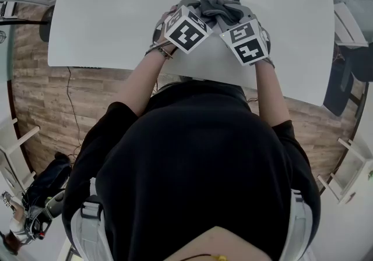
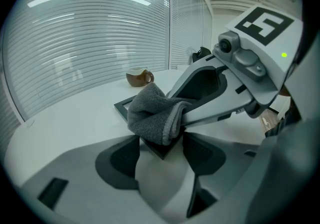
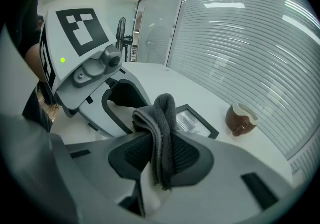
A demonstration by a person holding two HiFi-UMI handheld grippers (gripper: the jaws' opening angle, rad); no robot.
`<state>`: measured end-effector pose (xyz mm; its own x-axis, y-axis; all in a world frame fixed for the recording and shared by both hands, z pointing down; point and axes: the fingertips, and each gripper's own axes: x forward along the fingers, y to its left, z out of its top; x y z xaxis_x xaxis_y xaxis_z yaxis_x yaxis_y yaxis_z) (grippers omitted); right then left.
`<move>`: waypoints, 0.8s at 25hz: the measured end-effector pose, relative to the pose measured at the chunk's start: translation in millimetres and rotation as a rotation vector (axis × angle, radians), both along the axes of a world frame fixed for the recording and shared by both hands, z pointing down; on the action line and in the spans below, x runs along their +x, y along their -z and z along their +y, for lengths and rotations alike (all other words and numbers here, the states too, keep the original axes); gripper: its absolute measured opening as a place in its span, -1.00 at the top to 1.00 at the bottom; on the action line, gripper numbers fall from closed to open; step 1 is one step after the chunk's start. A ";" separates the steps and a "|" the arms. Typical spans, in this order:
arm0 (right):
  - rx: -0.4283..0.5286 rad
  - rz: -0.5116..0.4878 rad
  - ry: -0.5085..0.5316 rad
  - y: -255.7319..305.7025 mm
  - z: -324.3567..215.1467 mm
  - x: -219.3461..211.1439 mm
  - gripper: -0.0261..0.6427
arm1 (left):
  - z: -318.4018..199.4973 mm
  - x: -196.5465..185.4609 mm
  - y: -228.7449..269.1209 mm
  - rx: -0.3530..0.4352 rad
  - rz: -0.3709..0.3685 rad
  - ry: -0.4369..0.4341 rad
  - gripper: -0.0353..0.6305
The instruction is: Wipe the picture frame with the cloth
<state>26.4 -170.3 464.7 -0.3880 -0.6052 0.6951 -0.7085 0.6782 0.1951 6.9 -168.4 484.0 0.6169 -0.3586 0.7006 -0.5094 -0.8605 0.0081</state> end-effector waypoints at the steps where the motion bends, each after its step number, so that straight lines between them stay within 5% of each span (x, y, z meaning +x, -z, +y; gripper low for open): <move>1: -0.006 -0.006 -0.003 1.0 0.6 0.3 0.62 | 0.0 0.1 0.0 0.000 0.000 0.000 0.04; 20: -0.071 -0.129 -0.032 6.3 6.0 0.1 0.62 | -2.0 -0.8 -0.2 0.004 0.000 0.002 0.04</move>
